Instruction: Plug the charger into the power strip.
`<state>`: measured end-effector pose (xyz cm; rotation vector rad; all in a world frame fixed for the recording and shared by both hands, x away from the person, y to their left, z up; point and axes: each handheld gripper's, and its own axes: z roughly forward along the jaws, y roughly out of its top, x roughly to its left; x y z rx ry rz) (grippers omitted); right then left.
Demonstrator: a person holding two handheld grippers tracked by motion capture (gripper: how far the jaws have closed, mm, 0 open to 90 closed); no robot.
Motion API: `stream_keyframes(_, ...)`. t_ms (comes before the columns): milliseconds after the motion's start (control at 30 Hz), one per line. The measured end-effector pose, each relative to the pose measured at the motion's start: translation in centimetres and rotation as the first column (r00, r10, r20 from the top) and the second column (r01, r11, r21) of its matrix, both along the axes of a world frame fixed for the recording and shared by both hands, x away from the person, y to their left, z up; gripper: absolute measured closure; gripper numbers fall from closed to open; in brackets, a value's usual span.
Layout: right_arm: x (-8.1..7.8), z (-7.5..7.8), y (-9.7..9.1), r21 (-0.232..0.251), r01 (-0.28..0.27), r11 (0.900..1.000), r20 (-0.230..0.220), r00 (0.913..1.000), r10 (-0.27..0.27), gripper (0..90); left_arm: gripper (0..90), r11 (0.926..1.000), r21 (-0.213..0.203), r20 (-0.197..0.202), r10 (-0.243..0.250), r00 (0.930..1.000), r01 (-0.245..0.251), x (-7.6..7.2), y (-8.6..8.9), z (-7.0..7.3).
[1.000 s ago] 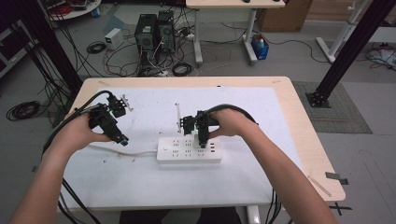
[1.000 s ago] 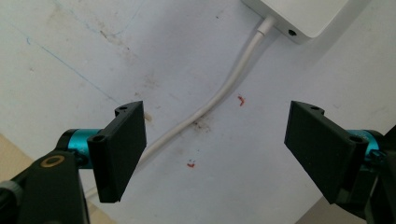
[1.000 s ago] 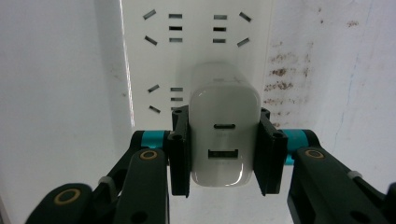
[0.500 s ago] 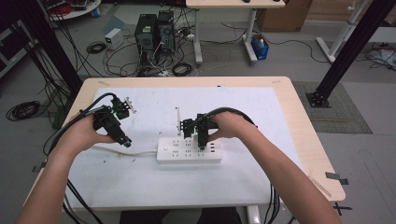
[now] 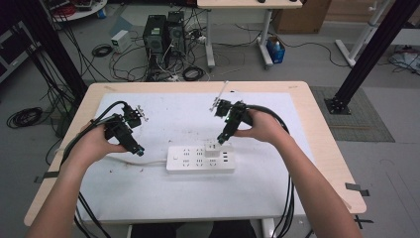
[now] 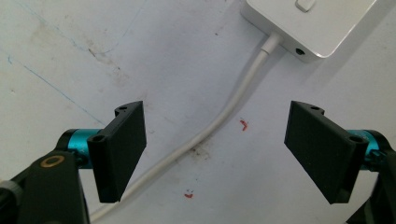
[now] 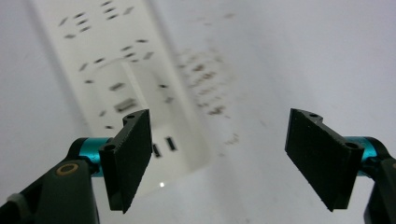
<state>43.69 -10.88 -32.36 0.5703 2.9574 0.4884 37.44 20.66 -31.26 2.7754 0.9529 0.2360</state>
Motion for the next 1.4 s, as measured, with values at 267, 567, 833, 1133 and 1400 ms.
stream_keyframes(267, 0.4, 2.6, -6.4, 0.067, 0.262, 0.9626, 0.069, 0.9613, -0.267, 22.5, 20.8, 1.0000, -0.001, 0.026, -0.004, 0.9997, 0.004, 0.0, -0.3, -0.2)
stream_keyframes(567, -0.7, 4.0, -10.7, 0.132, 0.391, 0.9106, 0.078, 0.9118, -0.403, 22.5, 20.8, 0.9997, 0.024, 0.018, 0.006, 0.9998, -0.006, 0.3, -0.7, -0.6)
stream_keyframes(833, -0.9, 5.0, -13.4, 0.156, 0.435, 0.8868, 0.079, 0.8893, -0.450, 22.5, 20.8, 0.9996, 0.025, 0.013, 0.013, 0.9998, -0.013, 0.6, -0.9, -0.8)
stream_keyframes(1133, -1.1, 4.7, -13.9, 0.140, 0.440, 0.8872, 0.071, 0.8893, -0.452, 22.5, 20.8, 0.9995, 0.030, 0.014, 0.010, 0.9999, -0.010, 0.5, -1.1, -0.5)
stream_keyframes(1400, -1.4, 4.7, -13.5, 0.115, 0.432, 0.8946, 0.082, 0.8932, -0.442, 22.5, 20.7, 0.9996, 0.027, 0.019, 0.003, 0.9998, -0.004, 0.1, -1.2, -0.5)
